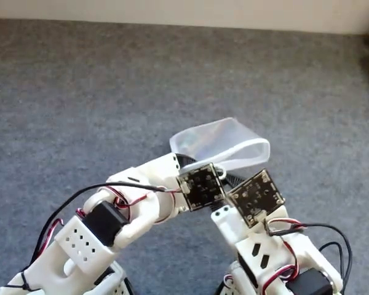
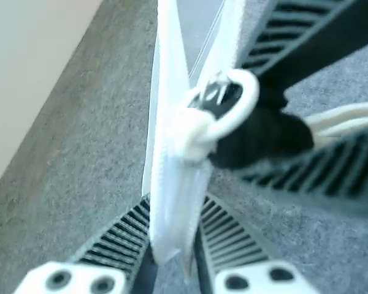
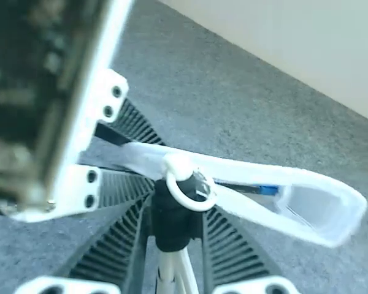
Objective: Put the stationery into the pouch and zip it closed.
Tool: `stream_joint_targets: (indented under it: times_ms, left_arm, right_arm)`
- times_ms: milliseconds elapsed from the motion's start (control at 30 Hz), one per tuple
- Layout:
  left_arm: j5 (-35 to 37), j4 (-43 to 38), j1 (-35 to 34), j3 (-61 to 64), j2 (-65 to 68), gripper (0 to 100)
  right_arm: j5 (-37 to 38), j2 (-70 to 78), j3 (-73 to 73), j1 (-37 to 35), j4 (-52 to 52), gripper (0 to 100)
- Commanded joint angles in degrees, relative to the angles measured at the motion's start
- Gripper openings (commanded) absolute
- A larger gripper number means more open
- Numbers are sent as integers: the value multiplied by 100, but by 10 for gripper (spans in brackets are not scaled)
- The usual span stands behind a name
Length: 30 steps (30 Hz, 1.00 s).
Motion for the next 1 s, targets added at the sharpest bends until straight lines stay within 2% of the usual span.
stream_joint_targets:
  times_ms: [0, 433, 667, 967]
  left_arm:
    - [123, 316, -435, -374, -127, 6]
    - [422, 598, -462, -409, -127, 5]
    - [448, 598, -769, -391, -127, 5]
    - [448, 598, -769, -277, -127, 5]
  right_arm:
    - [62, -57, -286, 470, -180, 5]
    - [70, -57, -286, 593, -180, 5]
    - [62, -57, -286, 637, -277, 5]
    - [62, -57, 259, 1930, -1218, 5]
